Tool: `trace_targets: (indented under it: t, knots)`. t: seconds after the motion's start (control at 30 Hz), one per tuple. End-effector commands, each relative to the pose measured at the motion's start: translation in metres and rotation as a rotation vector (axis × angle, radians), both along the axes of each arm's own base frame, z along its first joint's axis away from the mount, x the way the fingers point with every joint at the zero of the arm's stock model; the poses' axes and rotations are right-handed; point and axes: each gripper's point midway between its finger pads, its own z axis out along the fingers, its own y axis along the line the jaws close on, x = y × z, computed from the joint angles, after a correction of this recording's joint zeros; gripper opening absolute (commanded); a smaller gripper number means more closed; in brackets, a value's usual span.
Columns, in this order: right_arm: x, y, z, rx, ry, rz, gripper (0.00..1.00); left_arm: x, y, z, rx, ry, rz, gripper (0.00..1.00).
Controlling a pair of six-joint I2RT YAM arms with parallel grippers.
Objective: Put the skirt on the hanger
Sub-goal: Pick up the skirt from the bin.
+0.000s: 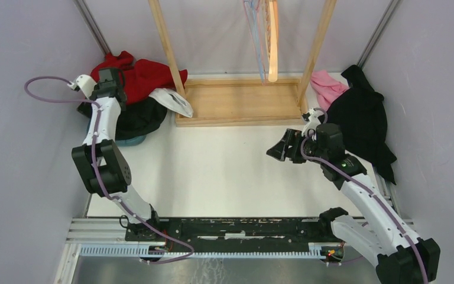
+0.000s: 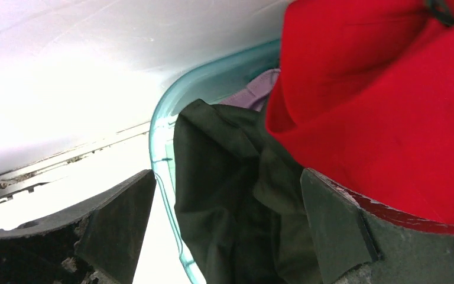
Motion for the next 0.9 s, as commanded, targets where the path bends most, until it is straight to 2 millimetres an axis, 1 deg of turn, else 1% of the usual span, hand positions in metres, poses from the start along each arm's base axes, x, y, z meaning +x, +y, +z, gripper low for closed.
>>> trace_targets:
  t: [0.0, 0.07, 0.1, 0.23, 0.3, 0.33, 0.4, 0.53, 0.6, 0.73, 0.87]
  knots:
    - [0.007, 0.012, 0.022, -0.013, -0.063, 0.010, 0.86, 0.022, 0.011, -0.012, -0.063, -0.074, -0.063, 0.99]
    - [0.006, 0.019, 0.021, -0.025, -0.057, 0.026, 0.85, 0.033, 0.013, -0.017, -0.076, -0.115, -0.129, 0.98]
    - [0.005, 0.022, 0.021, -0.033, -0.051, 0.034, 0.85, 0.039, 0.011, -0.023, -0.109, -0.124, -0.160, 0.98]
    - [0.002, 0.029, 0.020, -0.060, -0.041, 0.051, 0.84, 0.057, 0.009, -0.050, -0.187, -0.115, -0.219, 0.88]
    - [0.001, 0.030, 0.021, -0.072, -0.043, 0.052, 0.84, 0.063, 0.008, -0.053, -0.199, -0.120, -0.234, 0.85]
    - [0.000, 0.030, 0.020, -0.076, -0.042, 0.052, 0.84, 0.065, 0.008, -0.051, -0.200, -0.126, -0.236, 0.85]
    - [-0.001, 0.031, 0.020, -0.079, -0.041, 0.052, 0.84, 0.067, 0.008, -0.043, -0.191, -0.146, -0.242, 0.83]
    - [-0.001, 0.036, 0.014, -0.090, -0.032, 0.062, 0.84, 0.064, 0.005, -0.015, -0.156, -0.239, -0.264, 0.82]
    - [-0.002, 0.039, 0.009, -0.095, -0.025, 0.072, 0.84, 0.060, 0.001, -0.001, -0.139, -0.290, -0.281, 0.81]
    - [-0.002, 0.044, 0.001, -0.109, -0.011, 0.088, 0.84, 0.049, -0.001, 0.030, -0.094, -0.361, -0.276, 0.82]
    - [-0.001, 0.049, -0.003, -0.115, -0.009, 0.102, 0.84, 0.045, 0.002, 0.051, -0.062, -0.399, -0.265, 0.82]
